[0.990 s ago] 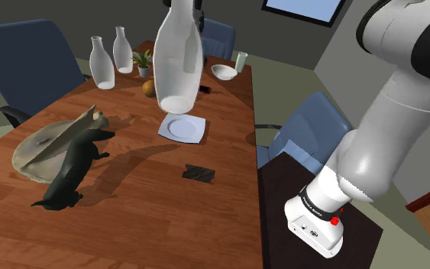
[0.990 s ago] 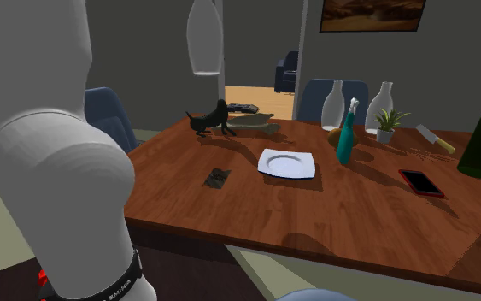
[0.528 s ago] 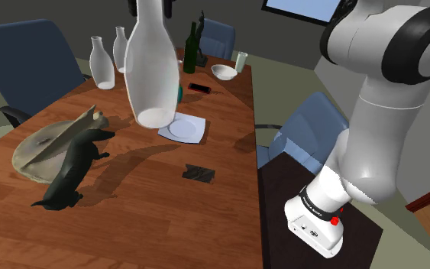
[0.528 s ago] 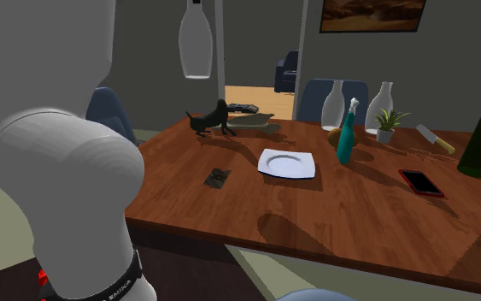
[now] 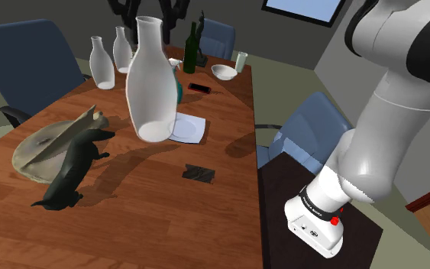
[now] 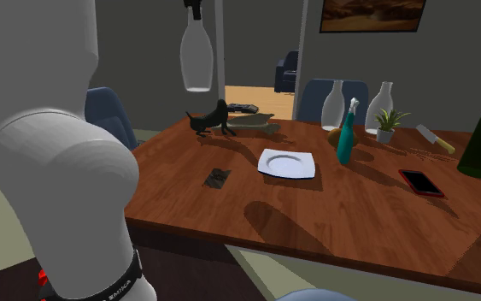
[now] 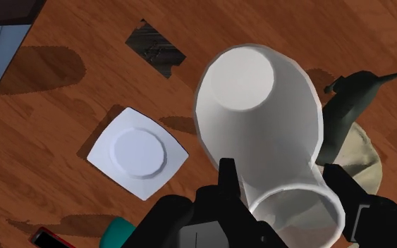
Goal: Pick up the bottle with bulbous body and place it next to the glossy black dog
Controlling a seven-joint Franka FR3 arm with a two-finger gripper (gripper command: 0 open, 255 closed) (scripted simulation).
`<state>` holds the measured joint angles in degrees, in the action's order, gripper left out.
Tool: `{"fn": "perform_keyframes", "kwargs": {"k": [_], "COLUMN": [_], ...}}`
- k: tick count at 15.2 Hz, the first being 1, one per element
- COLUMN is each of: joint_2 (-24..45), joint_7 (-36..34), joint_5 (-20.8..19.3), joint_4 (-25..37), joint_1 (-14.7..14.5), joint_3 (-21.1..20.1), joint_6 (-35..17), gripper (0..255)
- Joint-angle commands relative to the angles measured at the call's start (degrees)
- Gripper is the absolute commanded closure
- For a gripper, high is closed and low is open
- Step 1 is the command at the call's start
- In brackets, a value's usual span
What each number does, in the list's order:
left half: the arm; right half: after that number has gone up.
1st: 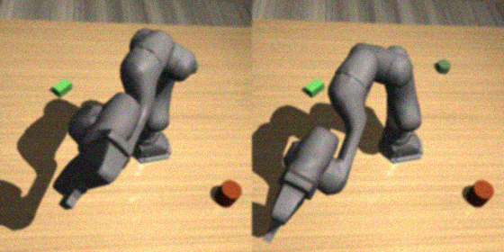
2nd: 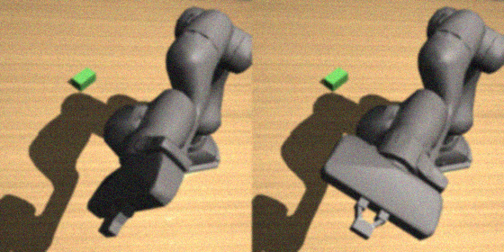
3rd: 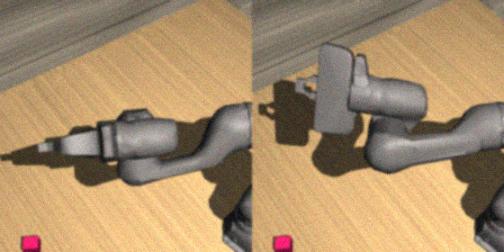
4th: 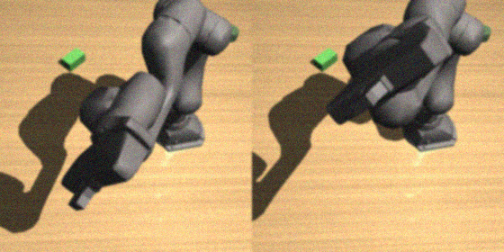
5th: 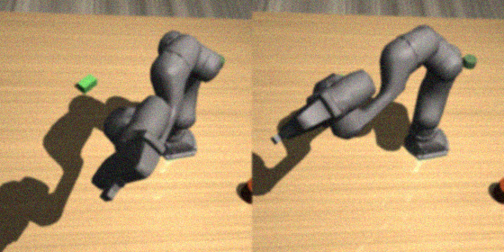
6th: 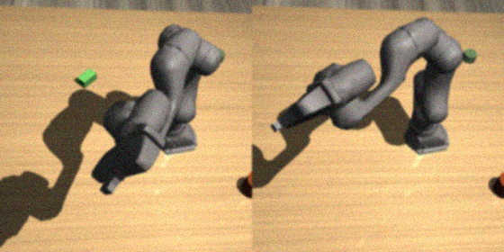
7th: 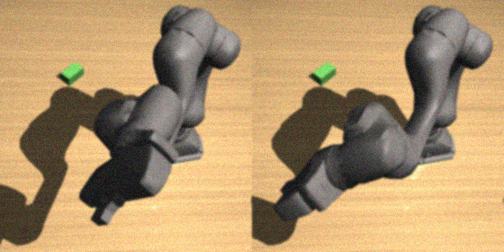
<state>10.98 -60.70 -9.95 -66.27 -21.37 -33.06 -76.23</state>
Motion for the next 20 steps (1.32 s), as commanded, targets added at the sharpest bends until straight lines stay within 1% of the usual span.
{"fn": "perform_keyframes", "kwargs": {"k": [1,10,20], "joint_2": [-1.6,-5.9,-8.3], "joint_7": [0.4,1.2,1.6], "joint_5": [1.0,3.6,4.9], "joint_4": [-3.7,-16.0,-26.5], "joint_1": [1.0,2.9,3.7], "joint_3": [0.2,0.9,1.4], "joint_6": [-2.4,-11.2,-19.7], "gripper": [255,255,255]}}
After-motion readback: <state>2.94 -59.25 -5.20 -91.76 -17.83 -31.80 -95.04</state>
